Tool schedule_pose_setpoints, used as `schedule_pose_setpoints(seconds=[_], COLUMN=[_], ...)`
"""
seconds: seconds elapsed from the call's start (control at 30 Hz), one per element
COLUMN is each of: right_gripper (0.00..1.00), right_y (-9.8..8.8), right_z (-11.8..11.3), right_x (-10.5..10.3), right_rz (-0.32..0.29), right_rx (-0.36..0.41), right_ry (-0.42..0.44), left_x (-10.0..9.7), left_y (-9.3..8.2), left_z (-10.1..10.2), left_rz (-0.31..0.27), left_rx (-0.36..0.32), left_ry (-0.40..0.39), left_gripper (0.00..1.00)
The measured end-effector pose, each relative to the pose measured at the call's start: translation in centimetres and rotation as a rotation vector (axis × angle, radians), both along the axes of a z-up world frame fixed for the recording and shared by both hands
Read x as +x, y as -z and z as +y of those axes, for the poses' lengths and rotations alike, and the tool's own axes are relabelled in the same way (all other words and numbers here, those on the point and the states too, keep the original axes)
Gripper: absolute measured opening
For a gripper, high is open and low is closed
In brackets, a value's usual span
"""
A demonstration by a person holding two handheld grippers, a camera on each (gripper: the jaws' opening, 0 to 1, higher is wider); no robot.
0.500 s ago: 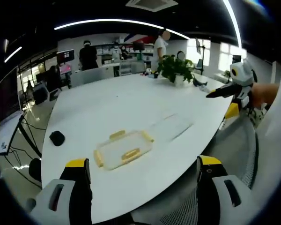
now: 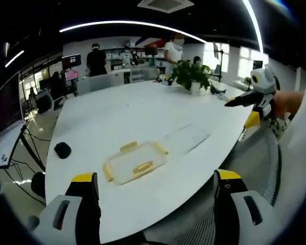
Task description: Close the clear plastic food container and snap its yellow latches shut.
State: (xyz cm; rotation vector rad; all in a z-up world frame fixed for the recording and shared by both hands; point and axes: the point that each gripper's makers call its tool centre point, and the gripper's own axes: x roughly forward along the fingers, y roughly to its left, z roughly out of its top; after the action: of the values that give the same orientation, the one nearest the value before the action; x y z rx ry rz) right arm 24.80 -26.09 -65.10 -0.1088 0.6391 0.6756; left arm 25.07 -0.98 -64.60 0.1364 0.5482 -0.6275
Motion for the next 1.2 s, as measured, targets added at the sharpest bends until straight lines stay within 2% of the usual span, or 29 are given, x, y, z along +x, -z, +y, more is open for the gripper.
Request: schedule_pose_setpoints(seconds=[0.17,0.47,1.2], right_gripper=[0.94,0.99,0.95], right_y=[-0.4,-0.6,-1.0], right_z=[-0.1,-0.1,0.8], right_x=[0.1,0.6,1.3], right_rz=[-0.01,-0.018,-0.046], right_rx=[0.02,0.024,-0.005], right_ry=[0.011,0.033,0.006], left_x=[0.1,0.2,0.9], left_y=[-0.2,-0.4,-0.1], left_z=[0.1,0.3,1.1], left_rz=[-0.002,-0.005,-0.003], left_rx=[-0.011,-0.009,-0.003], left_ry=[-0.002,0.002,0.027], left_gripper=[0.91,0.92,0.91])
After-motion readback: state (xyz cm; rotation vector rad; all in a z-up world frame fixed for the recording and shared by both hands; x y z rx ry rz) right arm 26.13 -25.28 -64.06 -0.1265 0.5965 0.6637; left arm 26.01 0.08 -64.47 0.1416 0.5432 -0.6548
